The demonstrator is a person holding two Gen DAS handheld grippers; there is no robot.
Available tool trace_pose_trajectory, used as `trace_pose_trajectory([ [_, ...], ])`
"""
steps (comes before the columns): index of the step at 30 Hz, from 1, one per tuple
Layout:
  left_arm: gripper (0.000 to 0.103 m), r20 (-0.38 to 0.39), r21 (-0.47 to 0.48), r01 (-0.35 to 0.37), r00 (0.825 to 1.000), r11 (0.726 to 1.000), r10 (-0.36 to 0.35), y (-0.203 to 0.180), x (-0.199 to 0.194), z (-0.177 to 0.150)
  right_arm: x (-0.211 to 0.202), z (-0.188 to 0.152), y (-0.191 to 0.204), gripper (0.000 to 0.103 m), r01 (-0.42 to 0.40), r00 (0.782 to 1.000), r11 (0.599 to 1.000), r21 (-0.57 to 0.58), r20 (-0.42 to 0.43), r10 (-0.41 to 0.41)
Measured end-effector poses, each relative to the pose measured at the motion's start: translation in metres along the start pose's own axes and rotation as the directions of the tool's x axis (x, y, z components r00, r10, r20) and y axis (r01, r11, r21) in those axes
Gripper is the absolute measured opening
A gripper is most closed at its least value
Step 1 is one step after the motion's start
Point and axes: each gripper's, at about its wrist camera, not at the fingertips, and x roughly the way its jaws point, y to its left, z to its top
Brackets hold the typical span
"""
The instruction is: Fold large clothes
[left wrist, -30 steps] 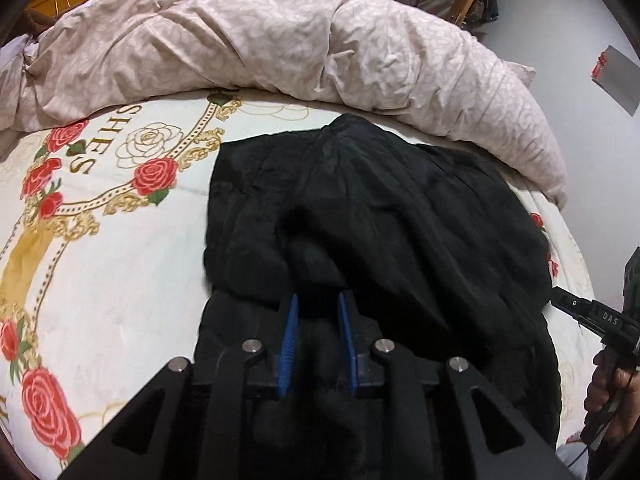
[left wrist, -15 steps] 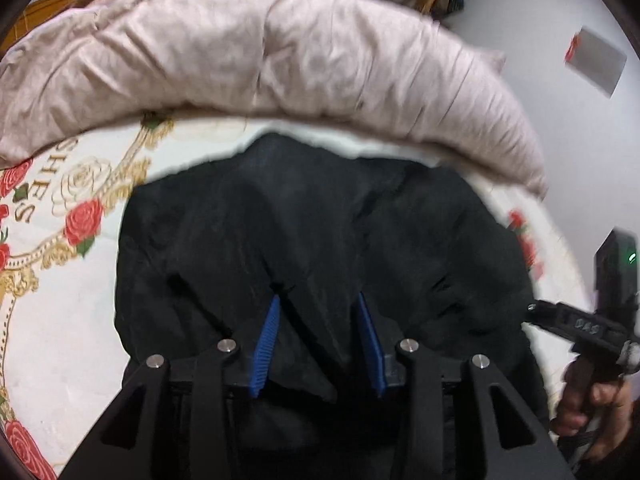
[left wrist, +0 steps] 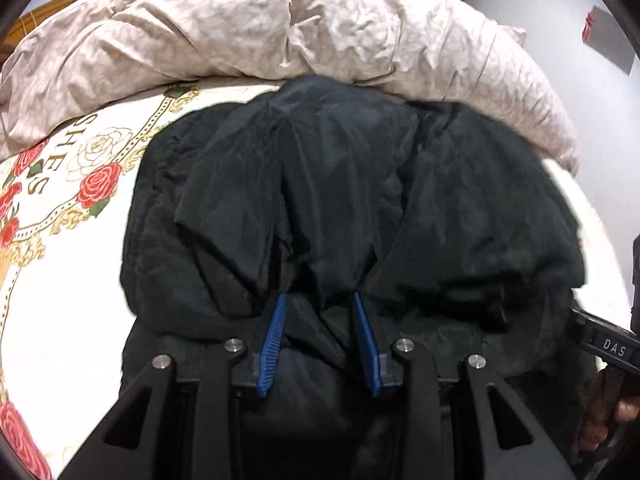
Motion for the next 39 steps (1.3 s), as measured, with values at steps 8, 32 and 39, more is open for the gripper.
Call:
trace_pose_trajectory([
  [8,0.04,0.13,0.017,0.003,0.992,1.0,-0.006,-0.004,-0.037,0.032,-0.045,0.047,-0.006,0.044,0.049,0.983,0.998,-0.039,0.176,-0.042],
  [32,0.04,0.08,-0.008,-0.026,0.996,1.0,0.026,0.018,0.0,0.037,0.006,0.047,0.044,0.044,0.007,0.996,0.98,-0.197,0.085,0.01],
  [39,0.04,0.064,0.03,-0.037,0.997,0.999,0.035,0.014,0.015,0.026,0.033,0.039,0.026,0.043,0.041,0.998,0.983,-0.181,0.049,-0.033],
])
